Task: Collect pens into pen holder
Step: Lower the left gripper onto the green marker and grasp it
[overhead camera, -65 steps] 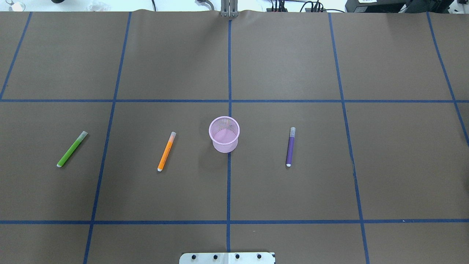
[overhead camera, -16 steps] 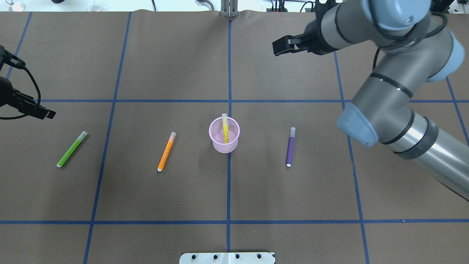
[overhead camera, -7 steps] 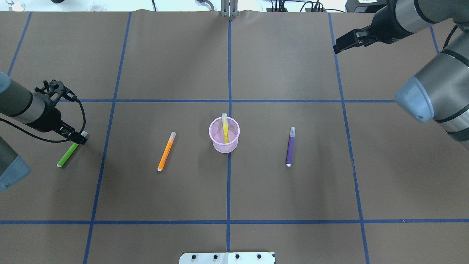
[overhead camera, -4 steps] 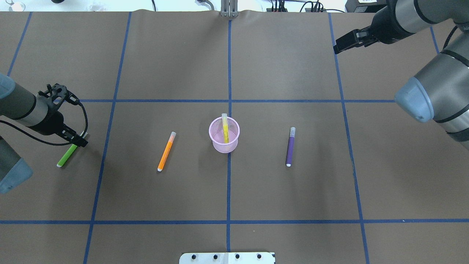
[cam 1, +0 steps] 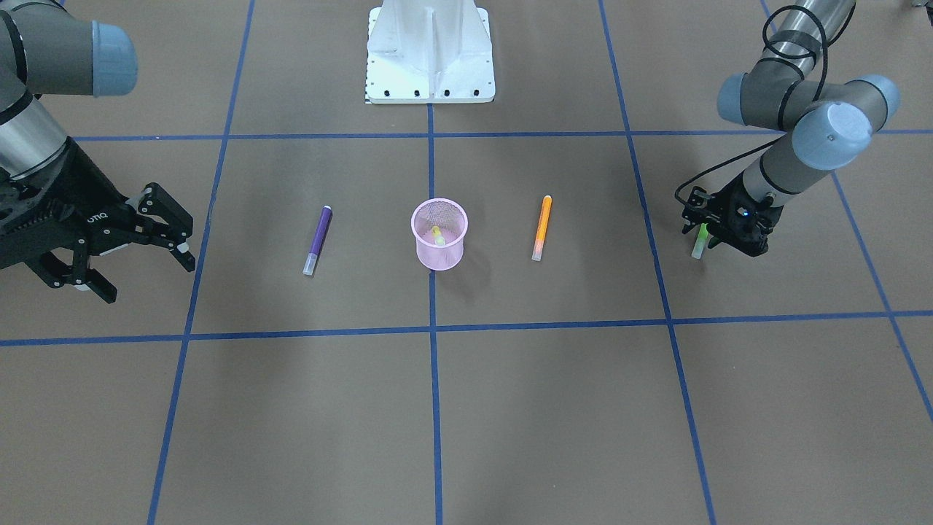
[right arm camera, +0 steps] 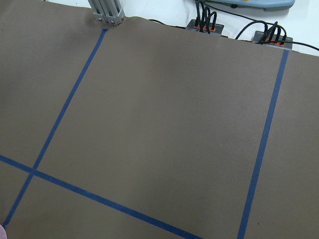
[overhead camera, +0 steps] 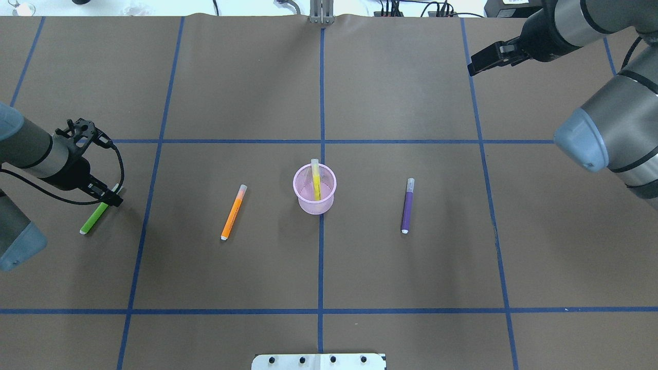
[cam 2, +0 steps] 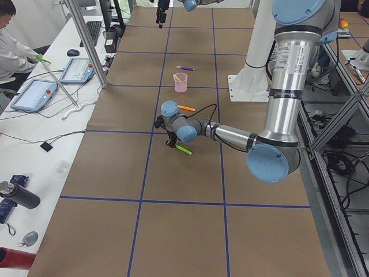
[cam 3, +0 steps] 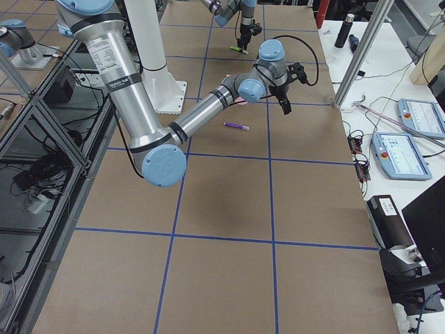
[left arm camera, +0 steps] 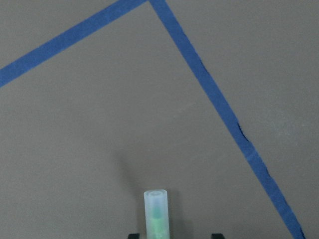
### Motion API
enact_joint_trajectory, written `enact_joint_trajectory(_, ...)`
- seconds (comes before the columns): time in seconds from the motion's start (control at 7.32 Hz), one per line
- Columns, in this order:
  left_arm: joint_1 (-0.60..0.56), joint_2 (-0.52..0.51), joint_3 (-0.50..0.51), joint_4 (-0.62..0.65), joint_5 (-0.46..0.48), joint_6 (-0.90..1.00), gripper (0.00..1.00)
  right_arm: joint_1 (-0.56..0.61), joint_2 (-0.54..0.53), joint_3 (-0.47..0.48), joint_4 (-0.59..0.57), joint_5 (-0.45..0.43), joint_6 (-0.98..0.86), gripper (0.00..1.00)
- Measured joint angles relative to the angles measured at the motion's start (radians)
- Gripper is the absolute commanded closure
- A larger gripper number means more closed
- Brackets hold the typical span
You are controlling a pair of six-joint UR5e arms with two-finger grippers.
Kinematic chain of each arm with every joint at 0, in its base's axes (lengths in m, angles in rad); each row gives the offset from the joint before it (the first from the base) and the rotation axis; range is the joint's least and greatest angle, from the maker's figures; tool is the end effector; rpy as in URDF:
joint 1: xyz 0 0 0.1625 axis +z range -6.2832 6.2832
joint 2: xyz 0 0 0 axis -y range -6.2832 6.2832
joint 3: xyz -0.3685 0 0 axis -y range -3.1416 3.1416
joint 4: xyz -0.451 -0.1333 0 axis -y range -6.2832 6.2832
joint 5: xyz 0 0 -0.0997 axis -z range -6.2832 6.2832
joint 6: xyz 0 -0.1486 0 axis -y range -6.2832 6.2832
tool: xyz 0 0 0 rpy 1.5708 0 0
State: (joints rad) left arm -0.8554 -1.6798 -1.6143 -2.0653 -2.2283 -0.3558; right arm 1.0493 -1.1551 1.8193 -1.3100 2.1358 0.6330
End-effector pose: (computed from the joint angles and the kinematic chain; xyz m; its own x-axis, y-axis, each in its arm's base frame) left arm 0.3853 -0.5082 0.4940 0.5158 0.5375 -0.6671 -0.3666 0.8423 0.3952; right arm -0.2843 -0.6027 0.2175 0.5961 -0.3295 0.7322 -0.0655 0.8890 0.4533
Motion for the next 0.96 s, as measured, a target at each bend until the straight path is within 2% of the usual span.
enact_joint_trajectory(0.27, 0.001, -0.013, 0.016, 0.0, 0.0, 0.0, 0.5, 0.0, 0.0, 0.0, 0.0, 0.0, 0.002, 0.0)
enact_joint_trajectory(0.68, 0.001, -0.031, 0.039, -0.001, -0.001, 0.0, 0.85, -0.001, 0.001, 0.001, 0.0, -0.001, 0.008, 0.0)
enact_joint_trajectory(0.82, 0.001, -0.031, 0.04, -0.002, -0.001, 0.001, 1.0, -0.001, 0.001, 0.001, 0.0, -0.001, 0.01, 0.0)
enact_joint_trajectory(0.96, 0.001, -0.031, 0.039, -0.004, -0.001, 0.002, 1.0, -0.002, 0.002, 0.002, 0.0, -0.001, 0.01, 0.0)
